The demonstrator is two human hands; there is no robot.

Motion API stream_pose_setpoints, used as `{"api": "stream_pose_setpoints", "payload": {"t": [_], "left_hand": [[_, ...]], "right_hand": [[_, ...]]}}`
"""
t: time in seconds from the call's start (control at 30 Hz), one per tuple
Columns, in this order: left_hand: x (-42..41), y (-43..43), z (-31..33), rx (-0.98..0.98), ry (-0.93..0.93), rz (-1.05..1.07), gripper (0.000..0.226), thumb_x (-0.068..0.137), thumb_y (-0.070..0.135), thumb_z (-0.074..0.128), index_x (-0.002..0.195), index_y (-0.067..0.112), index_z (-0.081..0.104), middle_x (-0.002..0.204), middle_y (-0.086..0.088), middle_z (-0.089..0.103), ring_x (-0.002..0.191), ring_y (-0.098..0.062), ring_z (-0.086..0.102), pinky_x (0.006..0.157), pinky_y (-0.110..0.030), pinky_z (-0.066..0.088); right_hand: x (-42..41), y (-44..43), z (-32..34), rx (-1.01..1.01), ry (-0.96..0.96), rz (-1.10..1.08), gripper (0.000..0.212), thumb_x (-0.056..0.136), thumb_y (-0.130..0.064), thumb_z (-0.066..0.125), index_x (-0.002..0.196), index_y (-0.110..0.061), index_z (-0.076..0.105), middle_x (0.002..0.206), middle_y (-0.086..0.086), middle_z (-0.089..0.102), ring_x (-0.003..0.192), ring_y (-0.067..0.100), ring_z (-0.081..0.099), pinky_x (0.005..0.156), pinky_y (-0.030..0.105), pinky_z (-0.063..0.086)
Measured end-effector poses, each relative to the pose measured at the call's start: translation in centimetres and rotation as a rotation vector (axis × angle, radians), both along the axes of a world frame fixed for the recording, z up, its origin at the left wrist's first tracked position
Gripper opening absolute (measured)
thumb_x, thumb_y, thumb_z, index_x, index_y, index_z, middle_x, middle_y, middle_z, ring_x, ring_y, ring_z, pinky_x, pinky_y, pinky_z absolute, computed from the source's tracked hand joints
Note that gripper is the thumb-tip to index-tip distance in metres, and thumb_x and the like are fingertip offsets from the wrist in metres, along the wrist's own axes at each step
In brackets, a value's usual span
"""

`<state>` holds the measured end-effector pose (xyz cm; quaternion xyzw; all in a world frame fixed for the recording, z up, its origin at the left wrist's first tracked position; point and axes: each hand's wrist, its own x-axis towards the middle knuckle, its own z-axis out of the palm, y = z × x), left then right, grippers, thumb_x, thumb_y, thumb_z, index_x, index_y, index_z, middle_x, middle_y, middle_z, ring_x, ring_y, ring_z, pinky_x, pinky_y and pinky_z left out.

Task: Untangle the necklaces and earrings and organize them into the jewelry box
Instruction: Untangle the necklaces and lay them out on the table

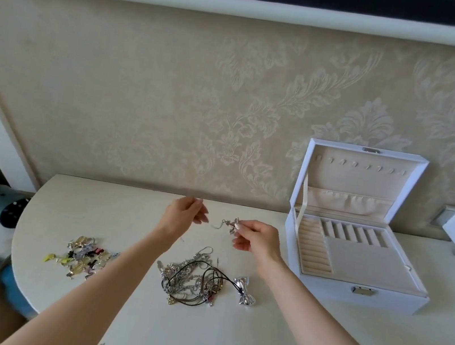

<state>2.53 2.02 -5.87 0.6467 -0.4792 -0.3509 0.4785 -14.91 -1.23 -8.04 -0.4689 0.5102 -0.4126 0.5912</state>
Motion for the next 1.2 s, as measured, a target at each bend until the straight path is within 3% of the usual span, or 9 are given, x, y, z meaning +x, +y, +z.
{"api": "stream_pose_setpoints", "payload": {"t": [0.07, 0.17, 0.3, 0.47, 0.6, 0.77, 0.9, 1.03, 1.2], "left_hand": [[1.0, -1.1, -1.5, 0.047, -0.130, 0.083, 0.027, 0.097, 0.019, 0.044, 0.080, 0.011, 0.064, 0.074, -0.001, 0.068, 0.074, -0.017, 0.062, 0.074, -0.030, 0.050], [2.5, -2.7, -2.8, 0.095, -0.342, 0.253, 0.024, 0.093, 0.025, 0.049, 0.084, 0.018, 0.070, 0.092, -0.003, 0.069, 0.095, -0.025, 0.059, 0.079, -0.035, 0.048], [3.7, -4.4, -3.2, 0.055, -0.174, 0.419, 0.019, 0.090, 0.016, 0.053, 0.083, 0.014, 0.070, 0.093, -0.012, 0.069, 0.088, -0.028, 0.061, 0.075, -0.032, 0.045], [5.4, -5.7, -4.3, 0.164, -0.214, 0.444, 0.015, 0.088, 0.024, 0.059, 0.080, 0.018, 0.069, 0.080, -0.006, 0.070, 0.082, -0.027, 0.065, 0.068, -0.030, 0.048], [6.2, -6.4, -5.3, 0.242, -0.314, 0.447, 0.013, 0.086, 0.028, 0.061, 0.086, 0.020, 0.071, 0.086, -0.012, 0.070, 0.084, -0.031, 0.065, 0.071, -0.034, 0.051], [6.2, -6.7, -6.2, 0.271, -0.355, 0.443, 0.015, 0.087, 0.021, 0.059, 0.095, 0.019, 0.072, 0.099, -0.010, 0.069, 0.096, -0.030, 0.061, 0.071, -0.028, 0.044], [6.5, -6.8, -7.1, 0.263, -0.488, 0.340, 0.027, 0.087, 0.021, 0.061, 0.114, 0.019, 0.062, 0.121, -0.008, 0.053, 0.114, -0.026, 0.048, 0.084, -0.033, 0.045], [4.9, -4.5, -6.5, 0.128, -0.560, 0.301, 0.023, 0.087, 0.022, 0.062, 0.109, 0.016, 0.058, 0.112, -0.006, 0.054, 0.105, -0.023, 0.053, 0.079, -0.035, 0.048], [3.2, 1.2, -5.3, 0.366, -0.699, 0.055, 0.028, 0.082, 0.044, 0.066, 0.086, 0.020, 0.051, 0.086, 0.004, 0.061, 0.076, -0.017, 0.059, 0.061, -0.025, 0.041]], "right_hand": [[0.1, -1.0, -0.2, -0.011, -0.012, -0.071, 0.005, 0.085, 0.004, 0.062, 0.087, 0.004, 0.066, 0.066, 0.013, 0.064, 0.053, 0.021, 0.062, 0.052, 0.026, 0.056], [0.5, -2.9, -0.6, -0.044, 0.027, -0.164, 0.004, 0.084, 0.003, 0.063, 0.086, 0.002, 0.067, 0.066, 0.010, 0.063, 0.054, 0.017, 0.059, 0.050, 0.018, 0.054], [0.6, -5.7, -1.1, -0.081, 0.104, -0.315, 0.010, 0.083, 0.005, 0.062, 0.082, -0.004, 0.066, 0.066, 0.007, 0.060, 0.050, 0.014, 0.052, 0.046, 0.013, 0.049], [0.6, -8.7, -2.8, -0.066, 0.278, -0.402, 0.024, 0.077, 0.001, 0.068, 0.064, -0.016, 0.058, 0.072, 0.009, 0.064, 0.059, 0.022, 0.057, 0.068, 0.039, 0.054], [0.5, -9.4, -3.9, -0.118, 0.519, -0.327, 0.009, 0.081, -0.004, 0.063, 0.080, -0.012, 0.068, 0.079, -0.002, 0.061, 0.077, 0.015, 0.054, 0.067, 0.022, 0.036], [0.2, -9.8, -5.5, -0.206, 0.728, -0.276, 0.013, 0.084, -0.006, 0.057, 0.081, -0.011, 0.069, 0.094, 0.003, 0.069, 0.092, 0.024, 0.062, 0.071, 0.029, 0.046], [-0.1, -9.2, -5.5, -0.276, 0.984, -0.192, 0.015, 0.086, -0.021, 0.063, 0.101, -0.016, 0.062, 0.117, 0.006, 0.047, 0.098, 0.027, 0.057, 0.074, 0.029, 0.042], [0.6, -6.4, -4.4, -0.456, 0.866, -0.074, 0.013, 0.086, -0.018, 0.061, 0.100, -0.019, 0.062, 0.112, 0.000, 0.051, 0.092, 0.019, 0.060, 0.077, 0.030, 0.046], [1.4, -0.3, -2.7, -0.489, 0.773, 0.398, 0.012, 0.084, -0.017, 0.065, 0.078, -0.027, 0.065, 0.080, -0.011, 0.057, 0.071, 0.004, 0.052, 0.072, 0.024, 0.043]]}}
